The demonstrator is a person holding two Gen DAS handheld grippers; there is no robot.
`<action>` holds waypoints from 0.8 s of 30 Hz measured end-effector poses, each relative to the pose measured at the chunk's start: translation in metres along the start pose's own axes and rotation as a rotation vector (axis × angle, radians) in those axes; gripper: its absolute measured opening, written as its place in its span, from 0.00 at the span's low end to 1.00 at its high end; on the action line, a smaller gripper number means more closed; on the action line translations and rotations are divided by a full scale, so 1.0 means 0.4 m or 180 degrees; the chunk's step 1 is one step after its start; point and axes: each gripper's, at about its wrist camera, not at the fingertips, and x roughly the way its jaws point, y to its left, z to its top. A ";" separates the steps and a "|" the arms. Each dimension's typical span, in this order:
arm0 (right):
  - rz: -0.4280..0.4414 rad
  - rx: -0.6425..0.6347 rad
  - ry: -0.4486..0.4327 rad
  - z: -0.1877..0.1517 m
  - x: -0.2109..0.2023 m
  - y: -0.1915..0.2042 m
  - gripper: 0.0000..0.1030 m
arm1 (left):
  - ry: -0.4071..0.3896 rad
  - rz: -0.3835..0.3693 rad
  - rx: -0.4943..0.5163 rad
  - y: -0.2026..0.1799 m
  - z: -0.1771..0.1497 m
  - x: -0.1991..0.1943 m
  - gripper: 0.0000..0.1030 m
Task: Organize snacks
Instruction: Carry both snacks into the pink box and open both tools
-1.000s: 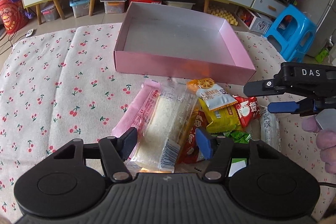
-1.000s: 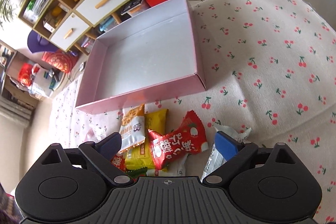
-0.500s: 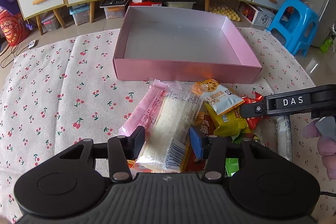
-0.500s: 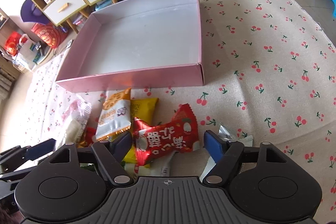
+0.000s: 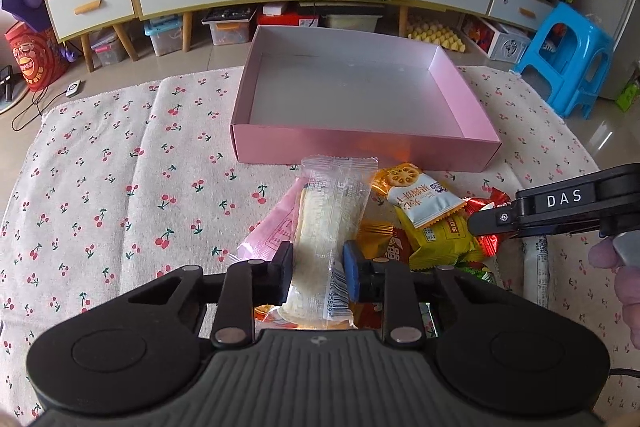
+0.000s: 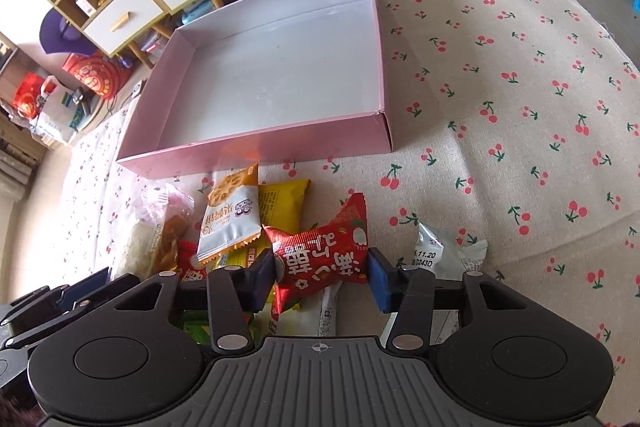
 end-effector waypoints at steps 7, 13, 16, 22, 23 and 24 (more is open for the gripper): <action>0.0117 0.0119 -0.0047 0.010 -0.037 0.006 0.46 | -0.0064 -0.0114 -0.0202 0.021 0.013 -0.027 0.22; 0.0257 0.0237 -0.0214 0.044 -0.084 0.012 0.46 | -0.0187 -0.0164 -0.0323 0.034 0.055 -0.038 0.21; 0.0330 0.0317 -0.0318 0.079 -0.091 0.012 0.46 | -0.0306 -0.0110 -0.0282 0.039 0.095 -0.024 0.21; 0.0421 0.0398 -0.0461 0.147 -0.054 0.007 0.46 | -0.0393 -0.0112 -0.0271 0.038 0.177 0.061 0.21; 0.0452 0.0405 -0.0488 0.157 -0.046 0.005 0.46 | -0.0414 -0.0093 -0.0233 0.033 0.186 0.078 0.21; 0.0477 0.0410 -0.0518 0.166 -0.037 0.002 0.46 | -0.0446 -0.0078 -0.0188 0.032 0.194 0.095 0.21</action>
